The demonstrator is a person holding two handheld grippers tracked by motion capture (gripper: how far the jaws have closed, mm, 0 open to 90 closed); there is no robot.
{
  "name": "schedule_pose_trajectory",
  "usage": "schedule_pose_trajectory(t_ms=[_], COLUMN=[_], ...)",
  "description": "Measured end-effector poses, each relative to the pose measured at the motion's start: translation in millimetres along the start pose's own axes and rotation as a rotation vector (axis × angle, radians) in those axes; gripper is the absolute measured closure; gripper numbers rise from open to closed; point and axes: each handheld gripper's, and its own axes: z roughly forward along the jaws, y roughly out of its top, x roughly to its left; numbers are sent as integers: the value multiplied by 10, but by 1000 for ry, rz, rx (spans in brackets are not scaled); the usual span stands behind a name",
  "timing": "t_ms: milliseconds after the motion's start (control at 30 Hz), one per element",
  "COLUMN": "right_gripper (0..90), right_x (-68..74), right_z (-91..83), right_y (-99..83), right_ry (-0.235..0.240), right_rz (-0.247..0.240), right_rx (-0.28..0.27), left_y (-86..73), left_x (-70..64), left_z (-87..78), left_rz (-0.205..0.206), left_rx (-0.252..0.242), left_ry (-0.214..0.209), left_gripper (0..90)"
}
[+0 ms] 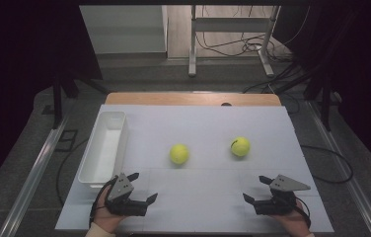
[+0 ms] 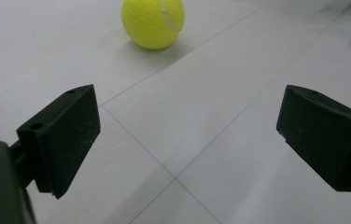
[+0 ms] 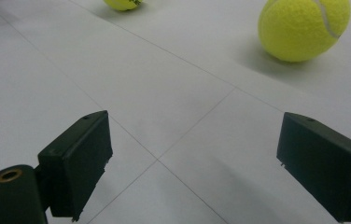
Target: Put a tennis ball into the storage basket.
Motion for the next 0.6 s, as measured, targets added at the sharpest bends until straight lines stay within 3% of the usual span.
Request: schedule_pose_trajectory(t_ms=[600], right_gripper=[110], right_x=[9], right_z=[5], right_y=[-6], right_ry=[1], right_rz=[-9], right_rx=[11], left_y=[10], left_x=[18], left_z=[1], left_rz=[-16], left_rx=[0], left_ry=[-10], left_gripper=[72])
